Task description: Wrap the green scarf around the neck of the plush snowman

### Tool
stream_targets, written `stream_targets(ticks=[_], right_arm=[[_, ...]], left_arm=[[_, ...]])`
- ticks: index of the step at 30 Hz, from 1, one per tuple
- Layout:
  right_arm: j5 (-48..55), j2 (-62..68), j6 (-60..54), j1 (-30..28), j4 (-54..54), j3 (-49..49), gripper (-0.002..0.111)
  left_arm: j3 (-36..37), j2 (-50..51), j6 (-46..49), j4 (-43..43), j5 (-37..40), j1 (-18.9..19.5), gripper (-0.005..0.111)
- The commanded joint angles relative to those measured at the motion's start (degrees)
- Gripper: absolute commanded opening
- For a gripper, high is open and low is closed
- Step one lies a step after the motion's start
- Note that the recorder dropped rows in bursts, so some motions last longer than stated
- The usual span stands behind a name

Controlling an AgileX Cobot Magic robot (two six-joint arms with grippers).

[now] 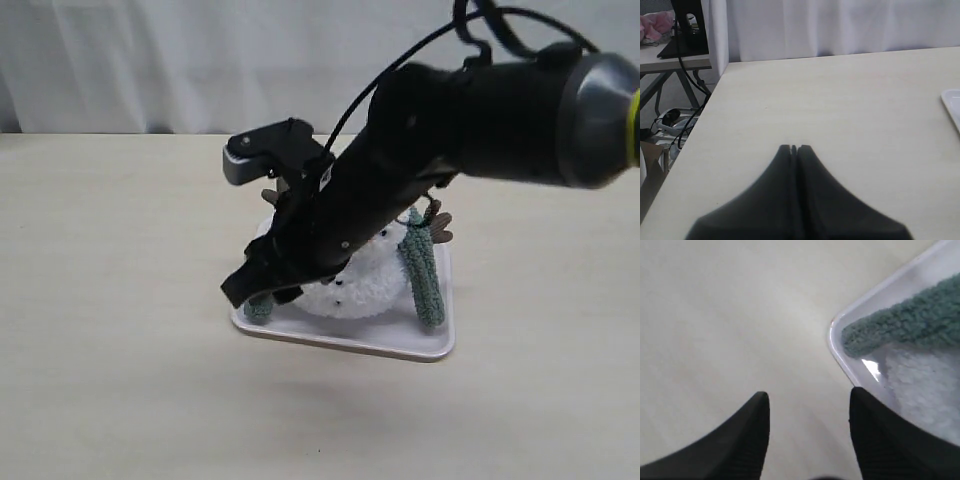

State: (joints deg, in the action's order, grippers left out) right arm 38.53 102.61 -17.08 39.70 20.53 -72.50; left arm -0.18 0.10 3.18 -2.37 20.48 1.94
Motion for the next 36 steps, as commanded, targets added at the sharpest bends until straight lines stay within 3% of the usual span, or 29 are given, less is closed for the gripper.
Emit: stream_targets(ticks=[1,2,9,14,24,30,36], right_arm=[[-14.0,-0.1,1.6,2.5,0.5,6.8,0.060],[-16.3,0.7,3.0,2.5,0.5,7.9,0.065],[-30.3,7.6,8.7,2.4,1.0,8.3,0.065],[-27.3,11.1,9.2,2.5,1.8,8.2,0.065],[-32.9,14.5,7.6,3.6,4.3,8.1,0.065],[-32.0,14.5,3.2,6.5,4.3,6.2,0.065],[-22.0,14.3,-9.7,7.7,4.0,3.4,0.060]], left_arm=[[0.2,-0.1,-0.2,0.1,-0.7,0.1,0.000],[0.2,-0.1,-0.2,0.1,-0.7,0.1,0.000],[0.2,-0.1,-0.2,0.1,-0.7,0.1,0.000],[0.2,-0.1,-0.2,0.1,-0.7,0.1,0.000],[0.2,-0.1,-0.2,0.1,-0.7,0.1,0.000],[0.2,-0.1,-0.2,0.1,-0.7,0.1,0.000],[0.2,-0.1,-0.2,0.1,-0.7,0.1,0.000]])
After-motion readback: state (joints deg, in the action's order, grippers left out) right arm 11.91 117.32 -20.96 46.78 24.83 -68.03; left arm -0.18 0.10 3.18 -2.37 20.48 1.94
